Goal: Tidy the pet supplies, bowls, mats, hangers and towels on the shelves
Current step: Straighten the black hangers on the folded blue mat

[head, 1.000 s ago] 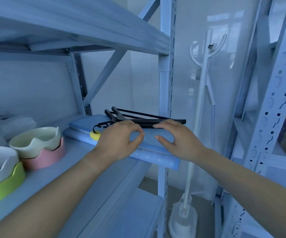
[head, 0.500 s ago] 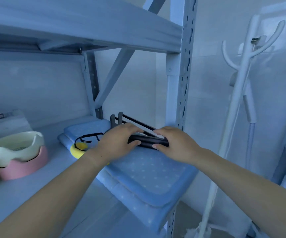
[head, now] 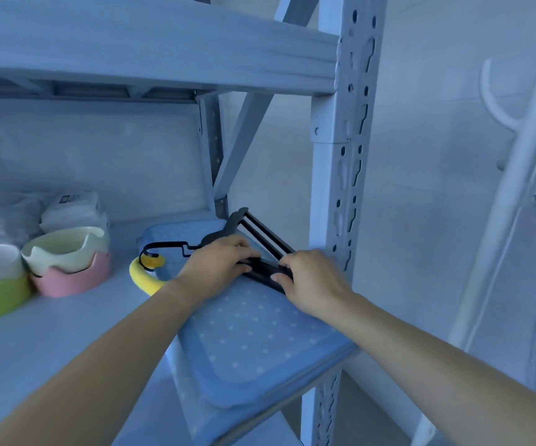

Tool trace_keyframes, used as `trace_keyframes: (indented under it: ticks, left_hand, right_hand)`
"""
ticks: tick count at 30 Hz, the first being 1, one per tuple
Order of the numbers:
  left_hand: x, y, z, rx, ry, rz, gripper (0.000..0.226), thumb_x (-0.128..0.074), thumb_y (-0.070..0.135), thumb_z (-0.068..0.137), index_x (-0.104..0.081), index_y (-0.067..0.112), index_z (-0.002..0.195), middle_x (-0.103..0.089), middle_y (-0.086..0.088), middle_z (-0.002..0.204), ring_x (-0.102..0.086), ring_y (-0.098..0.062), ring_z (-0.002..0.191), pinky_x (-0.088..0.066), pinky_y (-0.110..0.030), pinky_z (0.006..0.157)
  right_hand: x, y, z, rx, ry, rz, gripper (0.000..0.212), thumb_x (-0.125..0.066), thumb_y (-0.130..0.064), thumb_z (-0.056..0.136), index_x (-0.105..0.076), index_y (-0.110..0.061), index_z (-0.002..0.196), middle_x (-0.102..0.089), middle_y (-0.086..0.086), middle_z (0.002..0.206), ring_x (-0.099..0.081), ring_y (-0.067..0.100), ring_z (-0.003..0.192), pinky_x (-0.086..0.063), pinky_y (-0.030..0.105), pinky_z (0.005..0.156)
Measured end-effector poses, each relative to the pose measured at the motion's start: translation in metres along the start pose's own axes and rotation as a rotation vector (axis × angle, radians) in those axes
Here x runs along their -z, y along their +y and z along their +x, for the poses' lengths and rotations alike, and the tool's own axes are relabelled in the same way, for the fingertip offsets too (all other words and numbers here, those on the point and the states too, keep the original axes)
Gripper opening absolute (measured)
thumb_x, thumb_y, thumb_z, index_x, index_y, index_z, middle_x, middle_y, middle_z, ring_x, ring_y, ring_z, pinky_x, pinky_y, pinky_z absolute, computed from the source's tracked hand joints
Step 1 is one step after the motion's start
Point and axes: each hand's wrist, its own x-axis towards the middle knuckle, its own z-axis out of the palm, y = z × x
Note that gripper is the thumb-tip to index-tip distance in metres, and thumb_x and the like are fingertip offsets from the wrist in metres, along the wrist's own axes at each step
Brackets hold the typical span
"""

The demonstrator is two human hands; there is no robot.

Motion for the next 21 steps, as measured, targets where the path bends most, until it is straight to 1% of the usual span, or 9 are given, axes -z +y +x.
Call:
trace_keyframes:
  ticks: [2,3,7,9,11,13,15,18,21]
  left_hand:
    - [0.005,-0.001,-0.001,0.039,-0.012,0.03,0.026,-0.055,0.022,0.092,-0.062,0.027,0.116,-0.053,0.009,0.112,-0.053,-0.007,0.099,-0.047,-0.03,0.077]
    - [0.007,-0.002,-0.001,0.055,-0.017,0.039,0.025,-0.054,0.022,0.092,-0.062,0.027,0.116,-0.052,0.01,0.114,-0.053,-0.008,0.101,-0.048,-0.032,0.079]
    - [0.006,-0.004,-0.002,0.083,-0.055,0.028,0.024,-0.055,0.023,0.091,-0.057,0.028,0.114,-0.054,0.013,0.115,-0.052,-0.006,0.106,-0.047,-0.028,0.083]
    - [0.003,-0.002,0.002,0.113,-0.098,0.009,0.022,-0.056,0.025,0.09,-0.053,0.028,0.112,-0.058,0.009,0.111,-0.055,-0.009,0.103,-0.049,-0.033,0.084]
    - [0.0,0.0,0.006,0.112,-0.119,0.005,0.023,-0.057,0.026,0.09,-0.053,0.028,0.113,-0.059,0.007,0.11,-0.055,-0.011,0.103,-0.049,-0.035,0.085]
    - [-0.002,0.0,0.009,0.076,-0.121,0.006,0.028,-0.056,0.026,0.091,-0.055,0.03,0.118,-0.059,0.009,0.115,-0.051,-0.009,0.109,-0.046,-0.032,0.091]
    - [-0.003,-0.002,0.008,0.021,-0.108,0.028,0.031,-0.056,0.027,0.091,-0.056,0.031,0.122,-0.058,0.014,0.119,-0.047,-0.007,0.112,-0.039,-0.025,0.095]
    - [-0.005,-0.004,0.006,-0.032,-0.077,0.039,0.03,-0.057,0.029,0.09,-0.058,0.032,0.12,-0.058,0.016,0.117,-0.046,-0.005,0.11,-0.031,-0.015,0.091]
    - [-0.004,-0.005,0.009,-0.05,-0.069,0.044,0.028,-0.061,0.032,0.088,-0.061,0.03,0.116,-0.06,0.014,0.113,-0.047,-0.006,0.106,-0.026,-0.01,0.084]
  right_hand:
    - [-0.004,-0.003,0.004,0.015,0.007,-0.014,0.031,-0.05,-0.04,0.093,-0.061,-0.012,0.085,-0.056,0.0,0.07,-0.051,0.019,0.06,-0.031,0.026,0.044]
    - [-0.006,-0.005,0.007,0.025,0.006,-0.015,0.031,-0.049,-0.04,0.093,-0.061,-0.012,0.086,-0.057,0.001,0.071,-0.052,0.019,0.061,-0.03,0.026,0.044]
    - [-0.01,-0.006,0.012,0.05,0.003,0.023,0.029,-0.048,-0.039,0.093,-0.06,-0.012,0.089,-0.059,0.002,0.079,-0.054,0.02,0.066,-0.033,0.027,0.048]
    - [-0.01,-0.001,0.011,0.066,-0.012,0.037,0.028,-0.05,-0.038,0.092,-0.059,-0.012,0.091,-0.06,0.003,0.081,-0.055,0.021,0.068,-0.037,0.028,0.051]
    - [-0.007,0.005,0.009,0.075,-0.047,0.033,0.027,-0.053,-0.039,0.09,-0.058,-0.012,0.095,-0.062,0.004,0.082,-0.058,0.023,0.072,-0.045,0.031,0.057]
    - [-0.004,0.009,0.007,0.088,-0.072,0.024,0.029,-0.056,-0.039,0.089,-0.056,-0.013,0.1,-0.063,0.005,0.084,-0.059,0.025,0.075,-0.048,0.033,0.061]
    - [-0.003,0.011,0.005,0.103,-0.075,0.016,0.029,-0.056,-0.039,0.089,-0.055,-0.013,0.102,-0.062,0.005,0.084,-0.058,0.025,0.076,-0.046,0.032,0.06]
    - [-0.003,0.012,0.001,0.128,-0.064,0.007,0.026,-0.054,-0.038,0.09,-0.055,-0.014,0.101,-0.06,0.004,0.083,-0.057,0.024,0.074,-0.04,0.029,0.056]
    - [-0.004,0.014,0.0,0.151,-0.058,-0.002,0.026,-0.053,-0.039,0.09,-0.055,-0.014,0.1,-0.059,0.003,0.081,-0.056,0.023,0.073,-0.04,0.029,0.056]
